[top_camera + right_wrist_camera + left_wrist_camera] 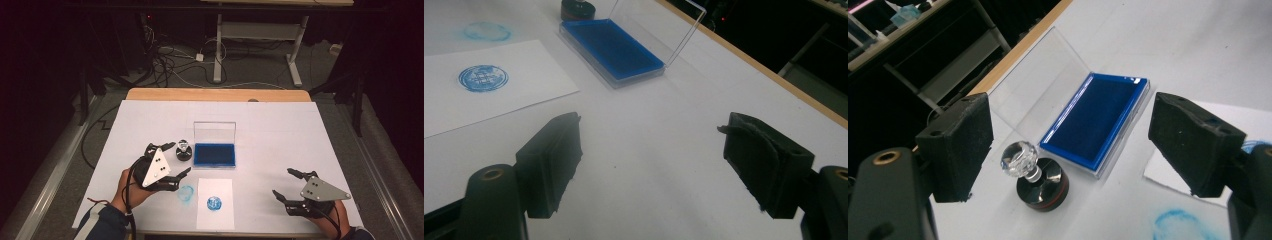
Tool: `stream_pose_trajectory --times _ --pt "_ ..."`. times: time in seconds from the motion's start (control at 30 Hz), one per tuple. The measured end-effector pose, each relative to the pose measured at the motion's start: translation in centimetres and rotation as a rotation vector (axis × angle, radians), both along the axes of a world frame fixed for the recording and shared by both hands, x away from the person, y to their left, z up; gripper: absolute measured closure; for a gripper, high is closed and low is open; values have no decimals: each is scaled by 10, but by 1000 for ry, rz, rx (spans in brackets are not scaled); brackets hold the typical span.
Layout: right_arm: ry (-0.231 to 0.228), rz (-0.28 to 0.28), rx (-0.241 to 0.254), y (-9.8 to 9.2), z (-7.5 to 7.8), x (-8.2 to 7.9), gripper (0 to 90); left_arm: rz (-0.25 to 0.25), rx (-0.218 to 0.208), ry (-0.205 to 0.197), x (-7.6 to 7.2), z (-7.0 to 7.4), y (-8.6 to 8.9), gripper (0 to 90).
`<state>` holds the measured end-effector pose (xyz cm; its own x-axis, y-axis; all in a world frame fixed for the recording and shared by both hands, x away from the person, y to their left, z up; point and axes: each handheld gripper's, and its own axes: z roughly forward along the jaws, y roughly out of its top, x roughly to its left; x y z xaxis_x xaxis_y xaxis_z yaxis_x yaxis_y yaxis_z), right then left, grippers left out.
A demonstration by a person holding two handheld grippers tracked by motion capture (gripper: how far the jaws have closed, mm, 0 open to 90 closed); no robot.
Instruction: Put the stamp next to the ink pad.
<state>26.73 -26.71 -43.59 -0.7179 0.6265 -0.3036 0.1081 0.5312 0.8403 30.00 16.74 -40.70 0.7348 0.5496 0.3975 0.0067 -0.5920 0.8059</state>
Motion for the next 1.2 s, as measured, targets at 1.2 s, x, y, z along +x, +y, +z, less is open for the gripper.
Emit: stream_pose_trajectory --times 1.2 --pt "-6 -9 7 -1 -1 3 231 140 0 48 -29 -56 55 171"
